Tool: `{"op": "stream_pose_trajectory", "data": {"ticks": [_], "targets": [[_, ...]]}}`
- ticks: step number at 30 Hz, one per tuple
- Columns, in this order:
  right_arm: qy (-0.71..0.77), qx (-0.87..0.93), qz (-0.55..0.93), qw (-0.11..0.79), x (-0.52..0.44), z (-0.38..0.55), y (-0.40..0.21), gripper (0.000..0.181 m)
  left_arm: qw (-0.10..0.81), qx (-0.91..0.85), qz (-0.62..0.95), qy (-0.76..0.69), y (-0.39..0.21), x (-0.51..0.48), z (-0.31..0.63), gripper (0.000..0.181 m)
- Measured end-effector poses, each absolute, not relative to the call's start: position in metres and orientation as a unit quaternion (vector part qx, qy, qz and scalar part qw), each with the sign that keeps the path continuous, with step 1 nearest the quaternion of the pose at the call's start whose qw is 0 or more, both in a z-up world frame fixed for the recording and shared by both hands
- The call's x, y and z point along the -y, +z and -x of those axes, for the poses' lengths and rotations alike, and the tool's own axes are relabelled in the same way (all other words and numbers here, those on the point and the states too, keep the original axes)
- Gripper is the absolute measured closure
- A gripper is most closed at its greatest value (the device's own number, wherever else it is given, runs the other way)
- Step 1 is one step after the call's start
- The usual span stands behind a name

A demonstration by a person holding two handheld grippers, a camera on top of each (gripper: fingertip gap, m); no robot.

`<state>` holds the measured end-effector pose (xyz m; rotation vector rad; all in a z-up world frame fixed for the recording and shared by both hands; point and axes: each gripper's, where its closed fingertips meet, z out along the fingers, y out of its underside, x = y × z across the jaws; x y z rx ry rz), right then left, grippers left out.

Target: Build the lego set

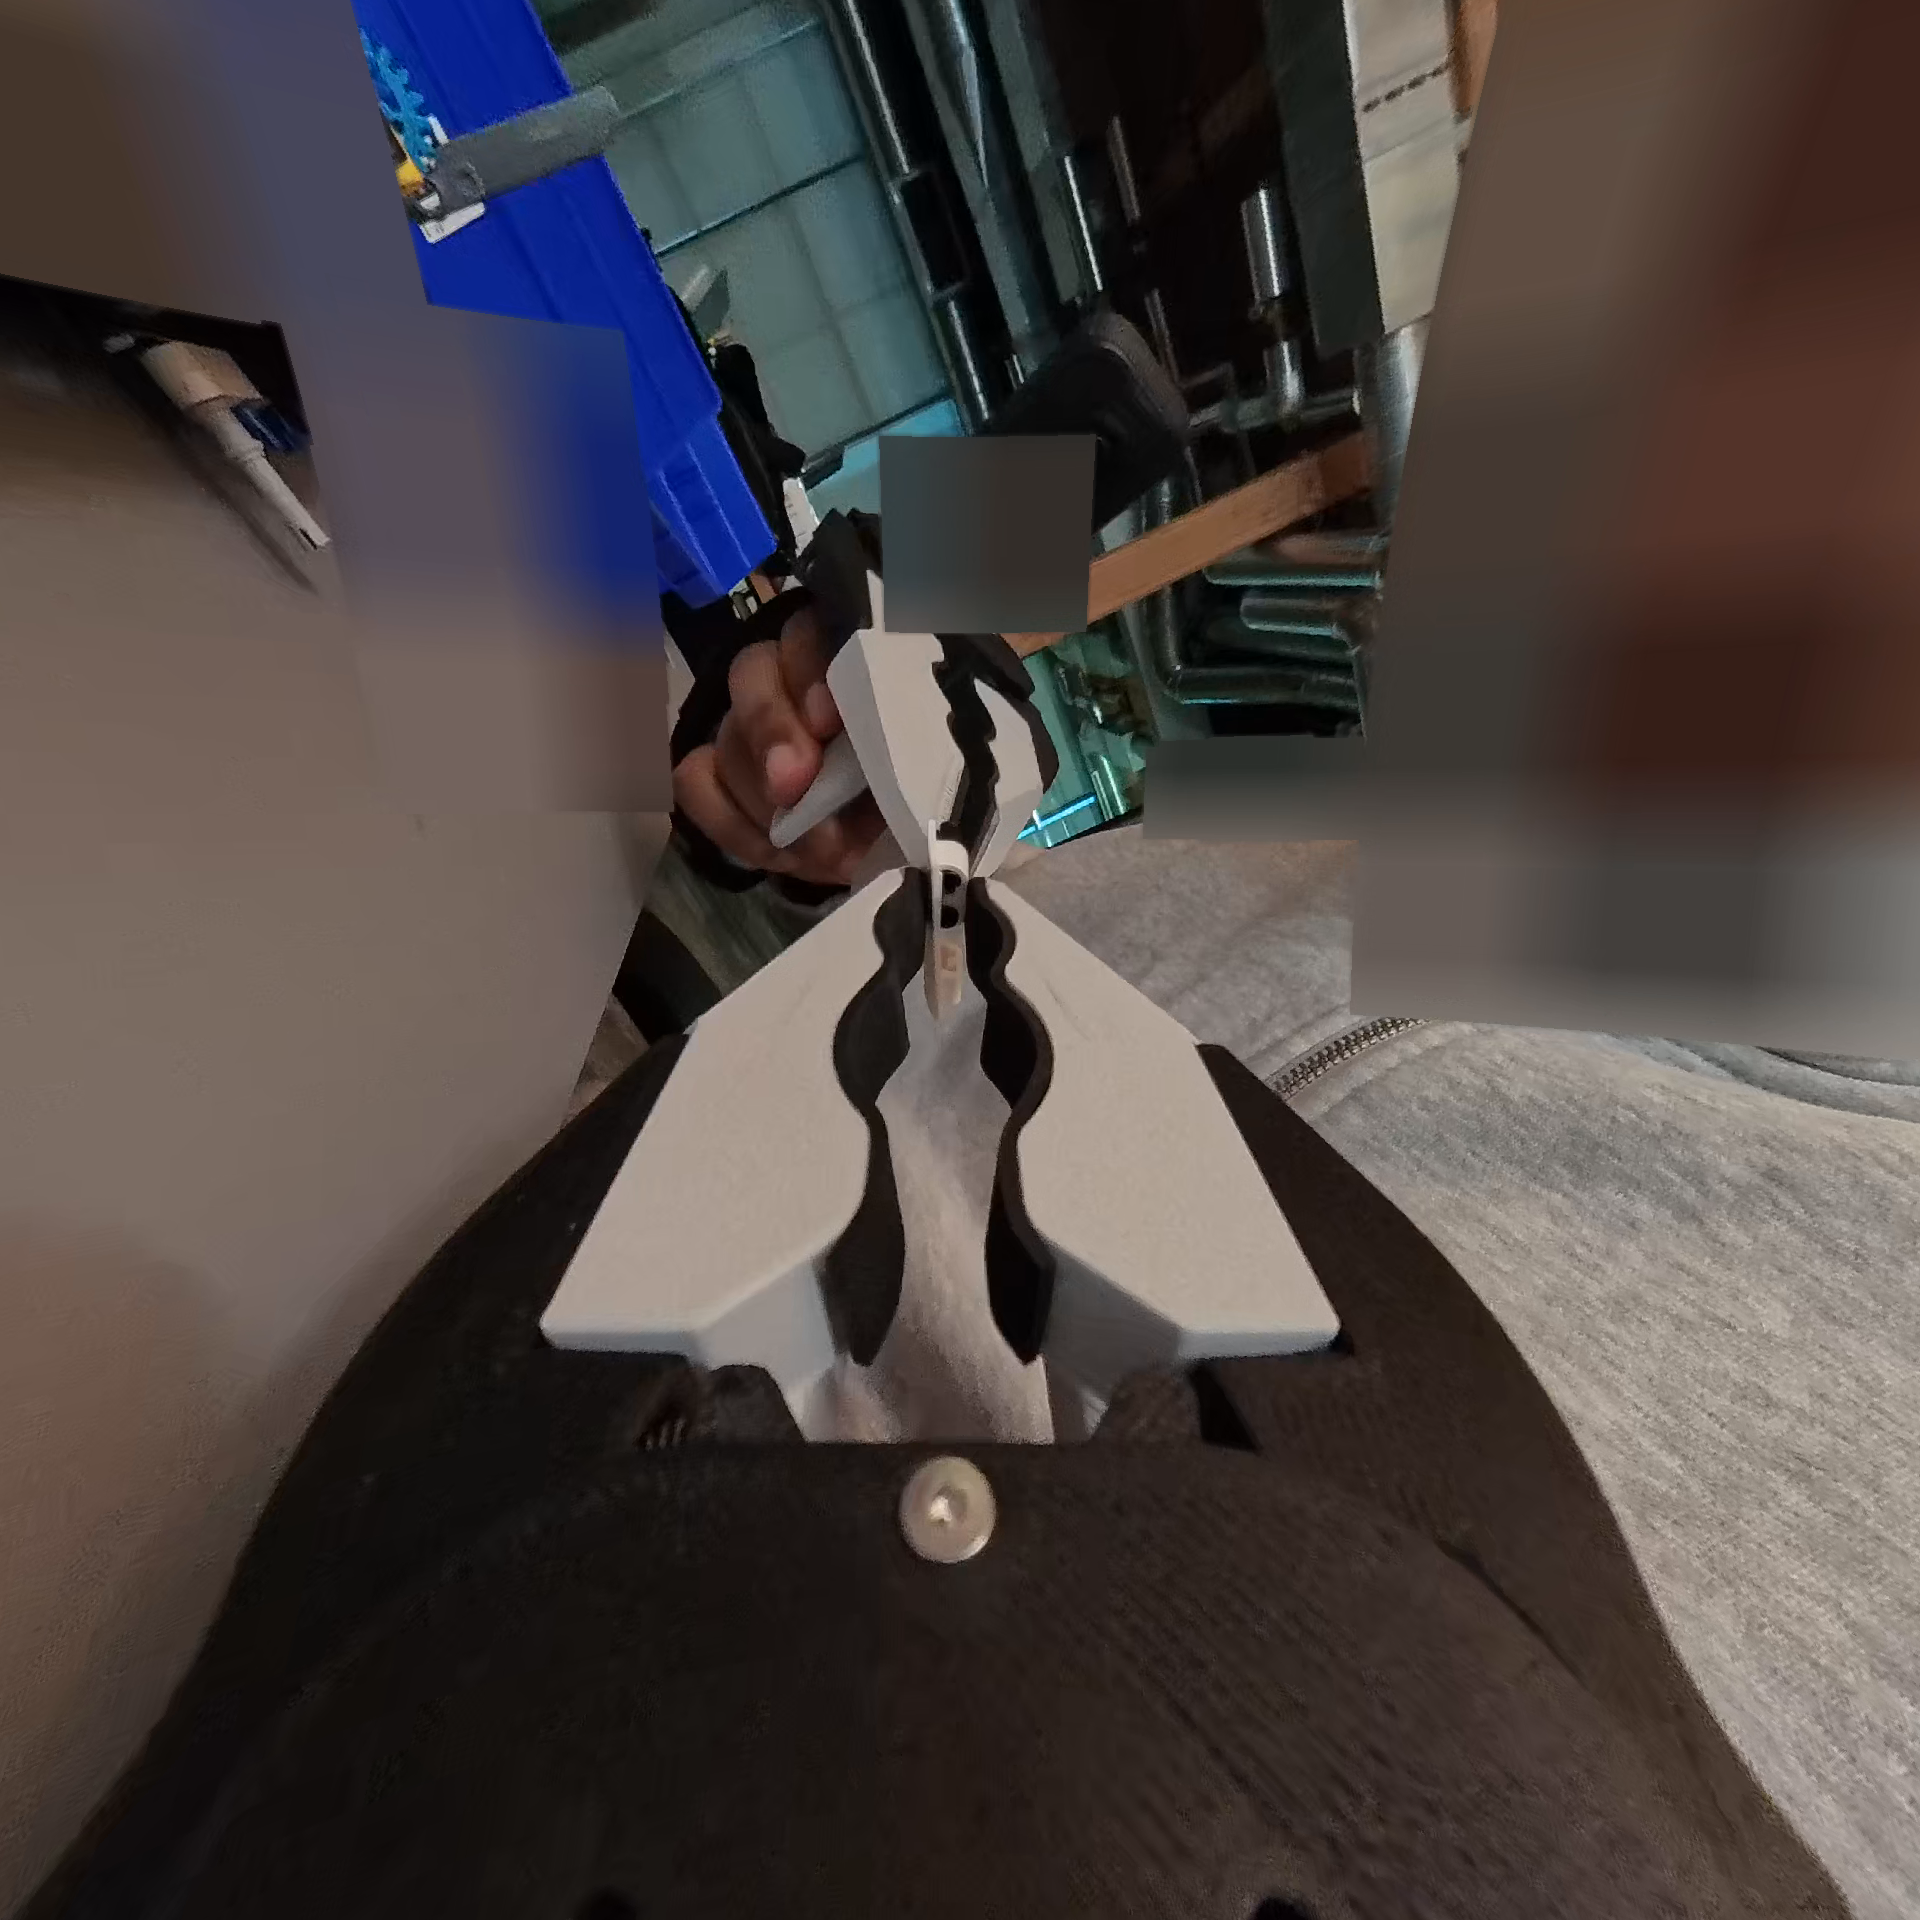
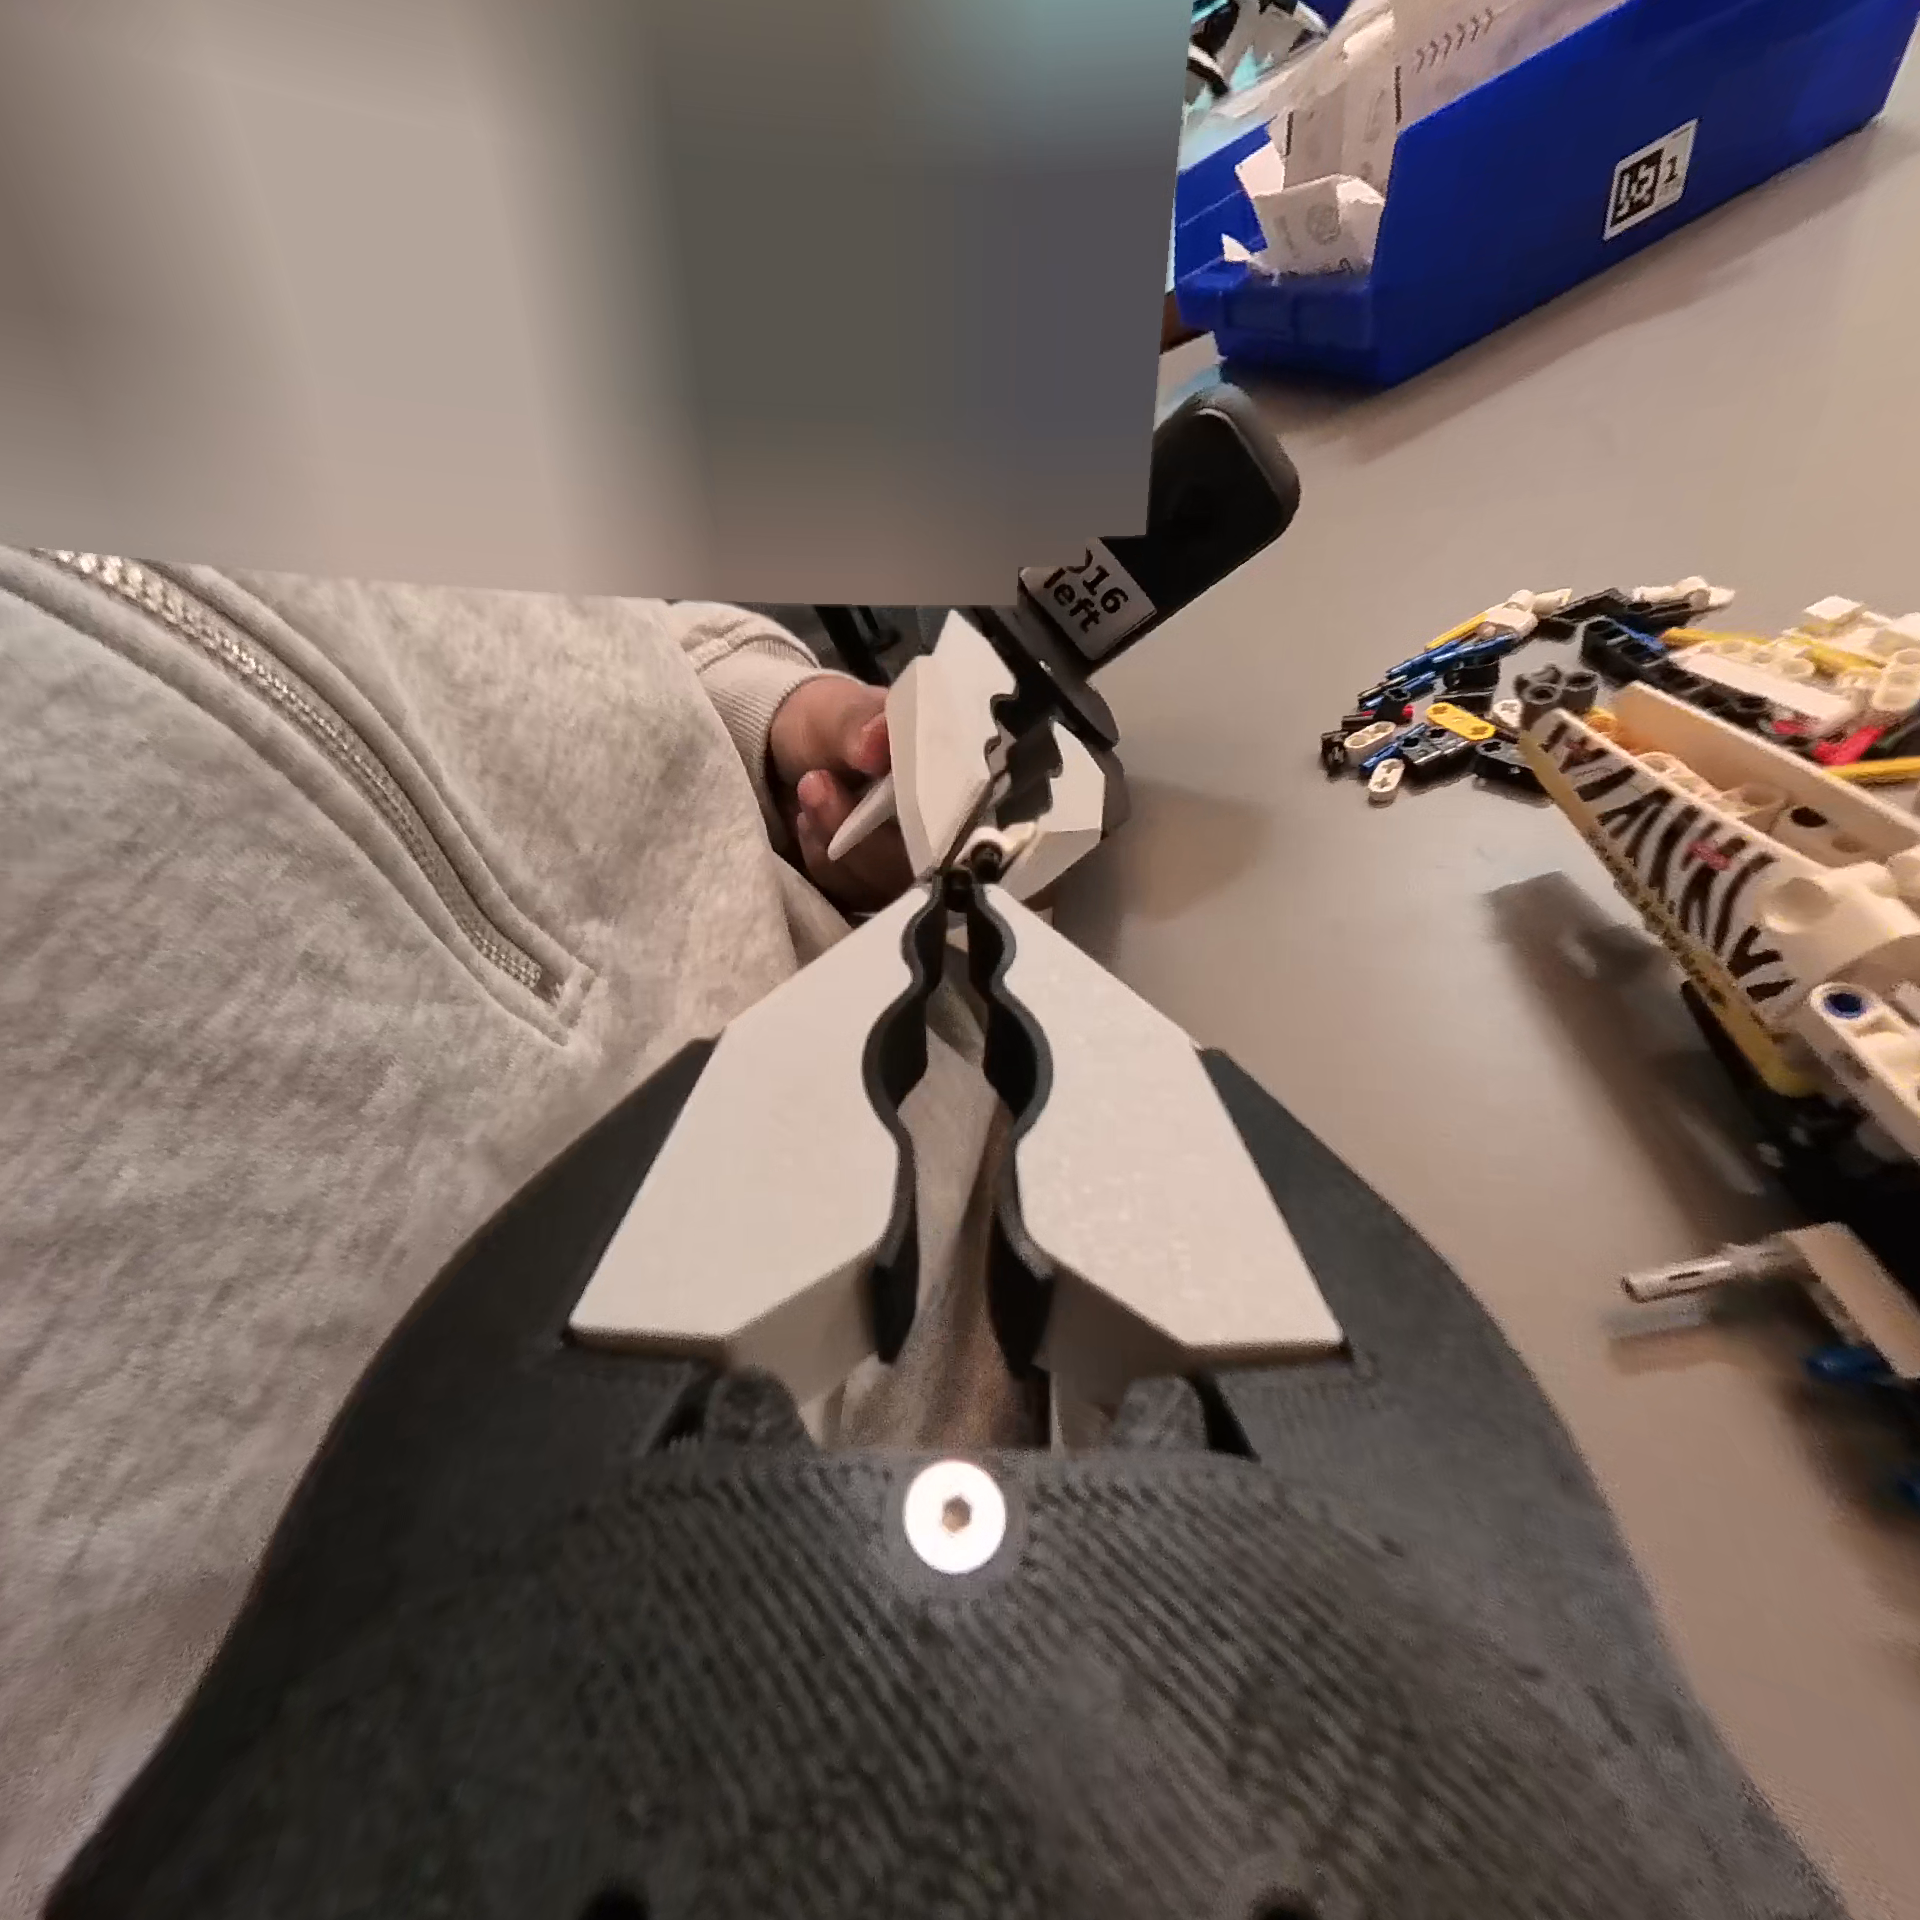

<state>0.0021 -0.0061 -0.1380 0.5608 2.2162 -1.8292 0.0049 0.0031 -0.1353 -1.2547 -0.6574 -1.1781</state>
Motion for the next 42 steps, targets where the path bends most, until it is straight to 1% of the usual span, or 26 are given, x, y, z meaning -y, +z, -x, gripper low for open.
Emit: {"op": "stream_pose_trajectory", "data": {"ticks": [12, 15, 17, 19, 20, 23, 26, 28, 31, 33, 36, 37, 38, 42], "targets": [[-0.638, -0.731, -0.211, 0.116, 0.002, 0.006, -0.134, 0.18, 0.616, 0.294, 0.525, -0.508, -0.132, -0.006, 0.003, 0.176], [-0.644, -0.726, -0.21, 0.119, 0.0, 0.007, -0.131, 0.18, 0.618, 0.297, 0.534, -0.494, -0.134, -0.008, 0.007, 0.165], [-0.644, -0.728, -0.207, 0.112, -0.001, 0.009, -0.13, 0.18, 0.623, 0.291, 0.536, -0.49, -0.132, -0.009, 0.009, 0.167], [-0.645, -0.73, -0.207, 0.097, -0.003, 0.013, -0.129, 0.18, 0.628, 0.287, 0.532, -0.491, -0.129, -0.009, 0.012, 0.17], [-0.647, -0.729, -0.207, 0.09, -0.004, 0.015, -0.128, 0.18, 0.631, 0.284, 0.53, -0.491, -0.126, -0.01, 0.013, 0.176], [-0.657, -0.721, -0.209, 0.068, -0.008, 0.023, -0.123, 0.179, 0.641, 0.269, 0.54, -0.475, -0.12, -0.013, 0.021, 0.176], [-0.677, -0.7, -0.227, 0.033, -0.018, 0.04, -0.113, 0.169, 0.675, 0.238, 0.539, -0.443, -0.105, -0.015, 0.037, 0.176], [-0.694, -0.679, -0.24, 0.004, -0.025, 0.052, -0.106, 0.165, 0.7, 0.22, 0.55, -0.4, -0.101, -0.018, 0.049, 0.176], [-0.718, -0.646, -0.252, -0.065, -0.034, 0.069, -0.1, 0.162, 0.724, 0.195, 0.595, -0.29, -0.116, -0.023, 0.063, 0.177], [-0.751, -0.603, -0.252, -0.1, -0.039, 0.076, -0.092, 0.164, 0.75, 0.179, 0.582, -0.259, -0.106, -0.021, 0.064, 0.177], [-0.801, -0.538, -0.231, -0.126, -0.044, 0.075, -0.081, 0.17, 0.767, 0.177, 0.577, -0.22, -0.104, -0.02, 0.069, 0.176], [-0.803, -0.535, -0.224, -0.136, -0.044, 0.075, -0.082, 0.178, 0.774, 0.172, 0.571, -0.214, -0.101, -0.019, 0.069, 0.176], [-0.799, -0.544, -0.217, -0.136, -0.042, 0.073, -0.082, 0.181, 0.779, 0.17, 0.566, -0.209, -0.1, -0.018, 0.069, 0.176], [-0.765, -0.588, -0.202, -0.167, -0.028, 0.072, -0.09, 0.181, 0.783, 0.161, 0.564, -0.209, -0.098, -0.018, 0.067, 0.176]]}}
